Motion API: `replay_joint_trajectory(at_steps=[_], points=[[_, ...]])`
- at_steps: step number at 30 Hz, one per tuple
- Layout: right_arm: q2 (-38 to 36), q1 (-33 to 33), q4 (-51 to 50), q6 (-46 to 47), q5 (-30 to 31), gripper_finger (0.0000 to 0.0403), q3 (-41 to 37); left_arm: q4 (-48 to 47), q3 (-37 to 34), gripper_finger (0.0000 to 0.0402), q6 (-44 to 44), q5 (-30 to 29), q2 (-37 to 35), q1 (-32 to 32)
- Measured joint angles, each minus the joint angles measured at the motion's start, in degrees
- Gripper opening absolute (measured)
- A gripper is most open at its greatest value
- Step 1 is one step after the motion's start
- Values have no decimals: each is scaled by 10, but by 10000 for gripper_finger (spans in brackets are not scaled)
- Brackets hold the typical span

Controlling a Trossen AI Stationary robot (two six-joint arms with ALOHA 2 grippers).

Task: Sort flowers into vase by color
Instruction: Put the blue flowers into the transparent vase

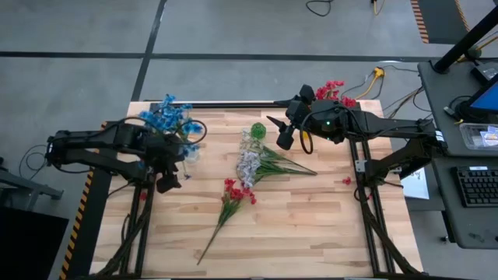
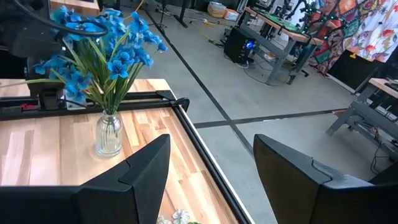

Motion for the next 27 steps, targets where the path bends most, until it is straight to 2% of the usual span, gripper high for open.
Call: replay_joint_trajectory(at_steps=[8, 12, 20, 27], points=[[0, 0, 1, 9, 0, 224, 0, -3, 12, 333, 18, -6, -23, 0], [0, 0, 0, 15, -1, 224, -2, -3, 25, 333, 23, -36, -33, 0], [0, 0, -1, 17, -5, 224, -38, -3, 43, 333, 38, -36, -48, 0], [6, 0, 28, 15, -76, 224, -76, -3, 44, 333, 64, -36, -63, 0]])
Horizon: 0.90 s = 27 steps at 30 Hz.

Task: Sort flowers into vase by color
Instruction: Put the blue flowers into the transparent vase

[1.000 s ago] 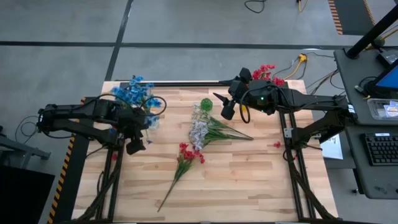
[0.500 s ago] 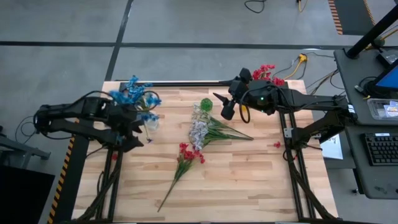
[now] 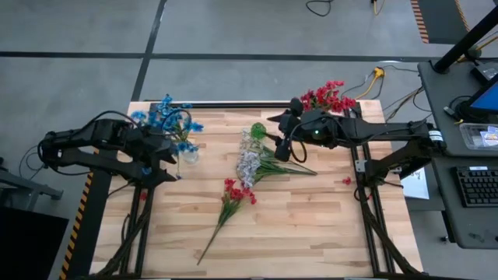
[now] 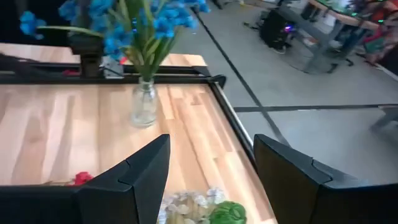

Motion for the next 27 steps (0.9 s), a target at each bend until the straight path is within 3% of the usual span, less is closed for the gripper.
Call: replay_joint_trajectory(at_steps=[14, 27], points=[[40, 0, 1, -10, -1, 224, -2, 33, 2, 320, 56, -14, -36, 0], [39, 0, -12, 4, -1, 224, -2, -1, 2, 320, -3, 12, -57, 0]])
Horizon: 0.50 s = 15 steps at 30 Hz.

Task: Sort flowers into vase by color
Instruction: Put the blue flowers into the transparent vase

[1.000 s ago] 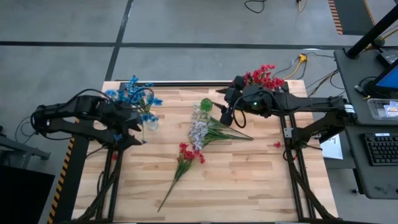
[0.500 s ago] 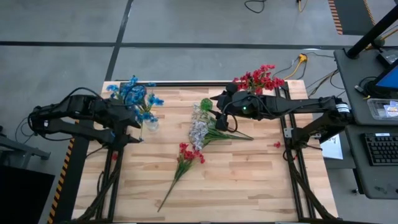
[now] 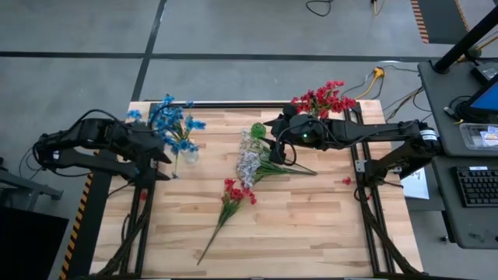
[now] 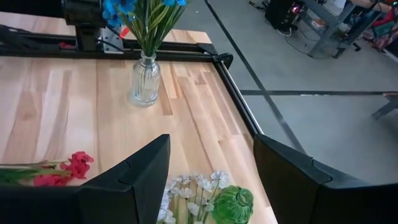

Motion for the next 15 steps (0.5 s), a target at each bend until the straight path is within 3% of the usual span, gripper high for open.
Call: replay_joint_trajectory(at_steps=[5, 15], points=[[0, 0, 0, 10, 0, 224, 0, 12, 2, 320, -9, 37, -6, 0], [-1, 0, 0, 11, 0, 224, 0, -49, 2, 320, -92, 36, -4, 0]])
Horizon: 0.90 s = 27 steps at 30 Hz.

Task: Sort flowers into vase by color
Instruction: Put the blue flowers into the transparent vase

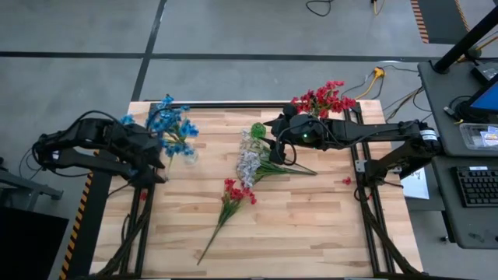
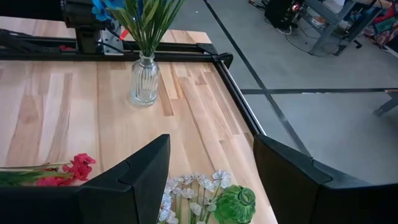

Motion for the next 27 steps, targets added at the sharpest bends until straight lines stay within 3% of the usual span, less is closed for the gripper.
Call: replay_joint_trajectory(at_steps=[14, 27], points=[[0, 0, -7, 0, 0, 224, 0, 0, 0, 320, 3, -1, 28, 0], [0, 0, -22, 0, 0, 224, 0, 0, 0, 320, -113, -46, 36, 1]])
